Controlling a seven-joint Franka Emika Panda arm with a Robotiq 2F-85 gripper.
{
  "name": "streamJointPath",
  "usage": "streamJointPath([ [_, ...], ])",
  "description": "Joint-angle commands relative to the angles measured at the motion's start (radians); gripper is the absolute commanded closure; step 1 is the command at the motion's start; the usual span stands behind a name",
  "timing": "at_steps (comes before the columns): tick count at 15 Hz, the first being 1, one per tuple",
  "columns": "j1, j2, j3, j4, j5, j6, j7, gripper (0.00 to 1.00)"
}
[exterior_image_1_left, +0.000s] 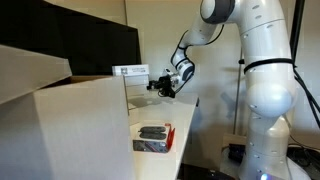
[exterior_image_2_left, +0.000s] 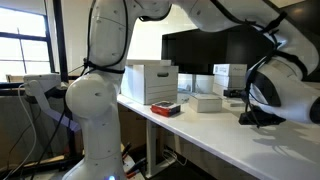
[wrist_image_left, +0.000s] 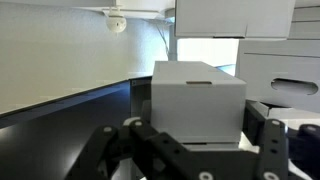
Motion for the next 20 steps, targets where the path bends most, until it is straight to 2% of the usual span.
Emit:
streamJointPath([
  [1,-0.046,0.031,-0.013,0.058,-0.054,-0.095,0.003,0.42],
  [10,-0.126,0.087,-0.047,0.149,-0.14,-0.213,-0.012,0.42],
  [11,-0.103,0.077,-0.039,0.122,-0.115,-0.149,0.001,0.17],
  [18,-0.119,0.088,-0.044,0.135,-0.128,-0.169,0.0,0.17],
  [19,-0.119,0.088,-0.044,0.135,-0.128,-0.169,0.0,0.42],
  [20,-0.125,0.098,-0.045,0.152,-0.133,-0.18,0.012,0.42],
])
